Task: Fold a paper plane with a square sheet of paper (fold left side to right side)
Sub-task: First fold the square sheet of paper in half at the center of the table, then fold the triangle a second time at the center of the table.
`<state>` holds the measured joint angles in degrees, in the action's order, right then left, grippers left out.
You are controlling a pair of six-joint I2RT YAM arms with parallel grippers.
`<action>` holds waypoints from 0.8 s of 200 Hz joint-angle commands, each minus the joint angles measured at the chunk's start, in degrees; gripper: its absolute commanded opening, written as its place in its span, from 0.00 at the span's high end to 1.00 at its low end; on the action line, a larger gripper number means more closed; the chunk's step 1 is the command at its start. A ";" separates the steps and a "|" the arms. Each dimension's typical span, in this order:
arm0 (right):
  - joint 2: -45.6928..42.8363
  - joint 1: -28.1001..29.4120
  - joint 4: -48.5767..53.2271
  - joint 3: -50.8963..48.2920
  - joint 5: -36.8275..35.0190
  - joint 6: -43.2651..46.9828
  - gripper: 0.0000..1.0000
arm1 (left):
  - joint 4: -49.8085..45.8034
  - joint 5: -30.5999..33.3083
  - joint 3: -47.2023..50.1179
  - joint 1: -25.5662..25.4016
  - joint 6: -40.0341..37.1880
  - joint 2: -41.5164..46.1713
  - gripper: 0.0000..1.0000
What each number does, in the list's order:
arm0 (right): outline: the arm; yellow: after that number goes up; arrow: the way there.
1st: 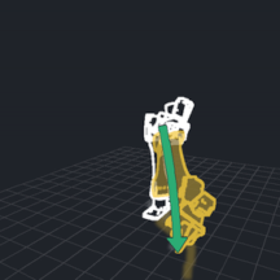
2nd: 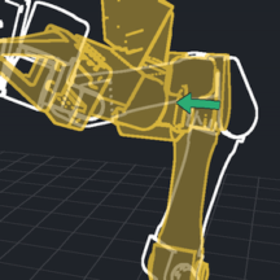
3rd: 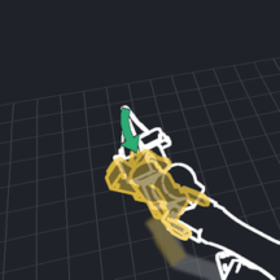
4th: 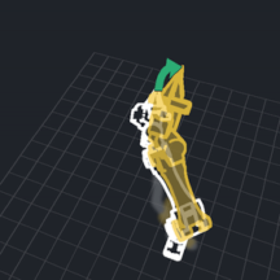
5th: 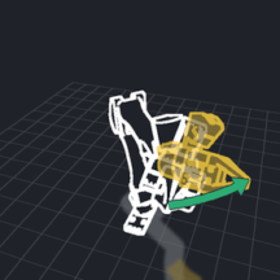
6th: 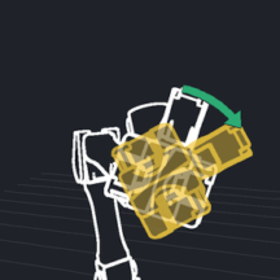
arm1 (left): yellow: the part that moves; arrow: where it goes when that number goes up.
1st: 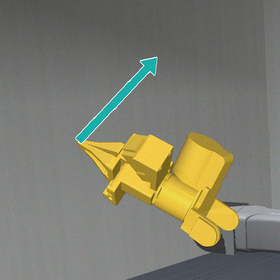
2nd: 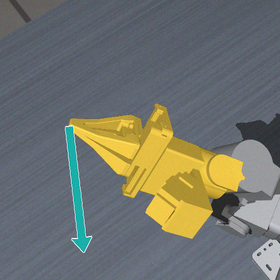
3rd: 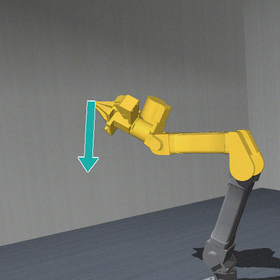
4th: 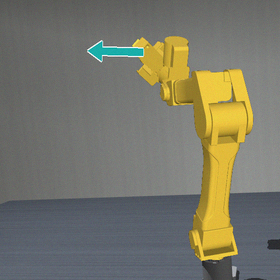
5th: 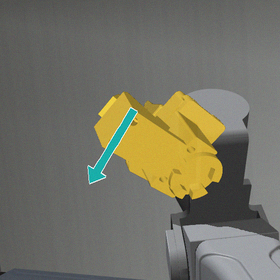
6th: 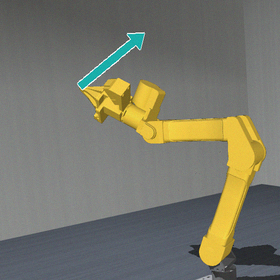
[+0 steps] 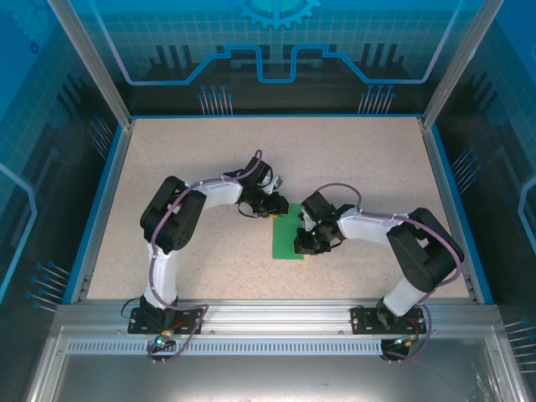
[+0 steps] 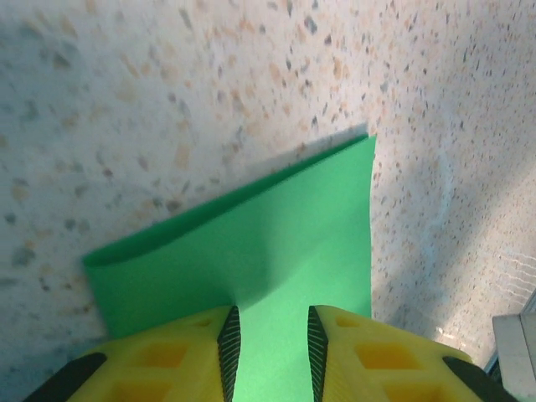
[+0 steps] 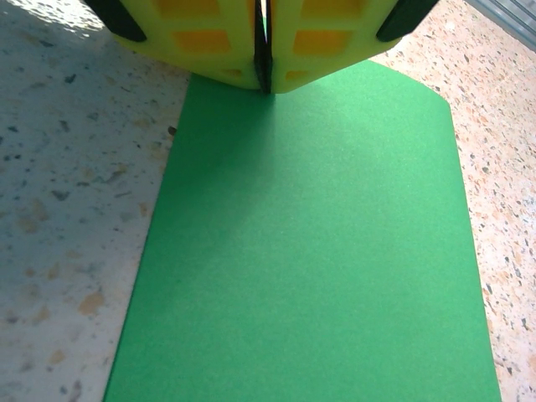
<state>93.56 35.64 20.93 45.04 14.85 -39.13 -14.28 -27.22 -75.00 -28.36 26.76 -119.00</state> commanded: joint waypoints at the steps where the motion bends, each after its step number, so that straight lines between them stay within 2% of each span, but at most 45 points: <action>1: 2.35 0.53 6.37 -3.68 -5.77 0.56 0.89 | -1.00 5.69 -2.91 3.19 -2.68 -2.97 0.68; 54: 1.74 0.53 2.64 -4.97 -3.12 -1.06 0.88 | -2.23 5.32 -6.07 5.53 -3.03 -4.45 0.68; 98: -1.44 0.57 -7.23 -4.94 1.28 -3.06 0.84 | -2.91 4.06 -5.06 5.86 -3.65 3.20 0.61; 106: -2.59 0.53 -8.18 -4.58 1.12 -3.04 0.82 | -3.11 3.95 -4.27 5.86 -3.74 5.37 0.61; 122: -5.66 0.53 -8.35 -3.85 -1.08 -2.60 0.70 | -3.18 3.75 -1.38 5.90 -3.23 10.89 0.60; 146: -11.06 -0.37 -5.19 -2.94 -6.70 -0.24 0.53 | -2.04 2.19 5.96 5.54 -0.70 18.94 0.60; 160: -13.62 -2.03 -4.06 -3.17 -7.58 0.71 0.43 | -0.57 0.96 11.40 4.71 1.39 22.92 0.61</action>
<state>84.90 35.46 14.52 41.65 11.99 -40.51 -15.62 -24.08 -70.61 -22.68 25.52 -102.26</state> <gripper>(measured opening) 0.498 0.396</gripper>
